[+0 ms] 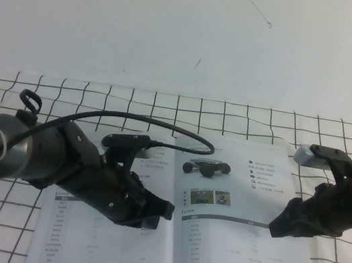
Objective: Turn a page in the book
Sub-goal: Open the closed book
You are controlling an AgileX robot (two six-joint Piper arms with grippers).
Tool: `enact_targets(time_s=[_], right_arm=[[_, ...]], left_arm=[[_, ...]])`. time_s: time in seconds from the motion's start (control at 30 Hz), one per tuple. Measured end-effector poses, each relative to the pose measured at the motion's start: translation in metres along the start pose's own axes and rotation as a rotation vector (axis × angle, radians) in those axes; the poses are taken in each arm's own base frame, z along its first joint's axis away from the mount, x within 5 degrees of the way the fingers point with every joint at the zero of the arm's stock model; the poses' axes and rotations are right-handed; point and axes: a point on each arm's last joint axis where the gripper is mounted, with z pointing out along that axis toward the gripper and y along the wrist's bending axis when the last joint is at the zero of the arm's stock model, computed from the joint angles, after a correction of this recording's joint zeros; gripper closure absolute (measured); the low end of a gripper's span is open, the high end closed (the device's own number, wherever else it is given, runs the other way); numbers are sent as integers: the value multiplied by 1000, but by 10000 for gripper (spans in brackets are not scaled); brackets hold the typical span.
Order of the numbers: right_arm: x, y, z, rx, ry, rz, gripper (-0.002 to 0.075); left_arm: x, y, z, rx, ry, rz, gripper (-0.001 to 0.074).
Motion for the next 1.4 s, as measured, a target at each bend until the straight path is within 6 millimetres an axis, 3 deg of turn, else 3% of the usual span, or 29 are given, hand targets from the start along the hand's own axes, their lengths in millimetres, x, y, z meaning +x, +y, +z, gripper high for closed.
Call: enact_targets(time_s=[0.13,0.5,1.4], right_arm=[[0,1,0,-8,1,5,289],[-4,-3,-7,-30,10,6,187],[-4,-6,-4,-55,42,9,184]], left_arm=[[0,3,-1,-43,18,12,738],[-1,5,-1,-72,16,15,738],[-1,6,-1,-75,11,14,738]])
